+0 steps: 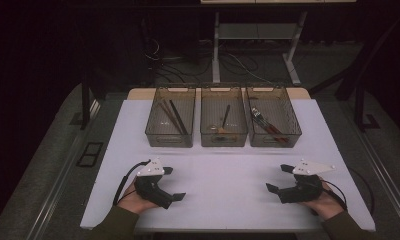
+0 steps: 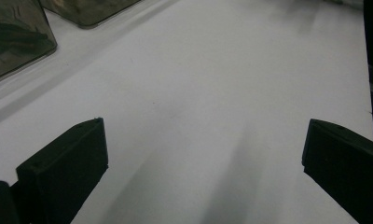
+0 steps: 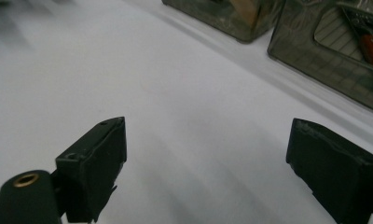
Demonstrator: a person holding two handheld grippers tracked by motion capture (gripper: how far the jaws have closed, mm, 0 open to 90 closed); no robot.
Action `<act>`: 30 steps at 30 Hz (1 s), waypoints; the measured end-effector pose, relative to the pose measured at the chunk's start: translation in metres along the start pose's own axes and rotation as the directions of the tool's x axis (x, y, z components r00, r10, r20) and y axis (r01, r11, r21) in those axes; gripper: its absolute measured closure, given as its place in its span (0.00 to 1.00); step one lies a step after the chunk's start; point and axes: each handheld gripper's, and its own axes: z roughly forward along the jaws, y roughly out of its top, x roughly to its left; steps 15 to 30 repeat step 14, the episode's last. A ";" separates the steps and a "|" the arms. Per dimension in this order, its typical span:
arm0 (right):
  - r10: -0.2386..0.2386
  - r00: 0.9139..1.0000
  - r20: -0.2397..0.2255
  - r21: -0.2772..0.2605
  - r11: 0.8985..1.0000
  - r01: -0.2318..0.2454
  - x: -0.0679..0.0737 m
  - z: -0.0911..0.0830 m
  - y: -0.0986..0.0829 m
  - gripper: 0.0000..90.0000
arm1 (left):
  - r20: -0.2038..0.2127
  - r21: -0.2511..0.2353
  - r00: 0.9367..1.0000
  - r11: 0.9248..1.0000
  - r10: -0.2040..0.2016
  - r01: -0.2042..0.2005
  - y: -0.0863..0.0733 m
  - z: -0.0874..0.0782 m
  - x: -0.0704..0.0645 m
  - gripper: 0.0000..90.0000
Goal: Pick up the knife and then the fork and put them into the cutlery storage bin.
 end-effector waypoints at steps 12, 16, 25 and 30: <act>-0.014 1.000 0.001 0.025 1.000 0.014 0.002 0.000 -0.004 0.14 | 0.000 0.003 1.000 1.000 0.000 0.000 0.000 0.000 0.000 0.00; -0.010 1.000 0.001 0.020 1.000 0.010 0.001 -0.001 -0.004 0.14 | -0.001 0.003 1.000 1.000 0.002 -0.002 0.000 0.000 0.000 0.00; -0.010 1.000 0.001 0.020 1.000 0.010 0.001 -0.001 -0.004 0.14 | -0.001 0.003 1.000 1.000 0.002 -0.002 0.000 0.000 0.000 0.00; -0.010 1.000 0.001 0.020 1.000 0.010 0.001 -0.001 -0.004 0.14 | -0.001 0.003 1.000 1.000 0.002 -0.002 0.000 0.000 0.000 0.00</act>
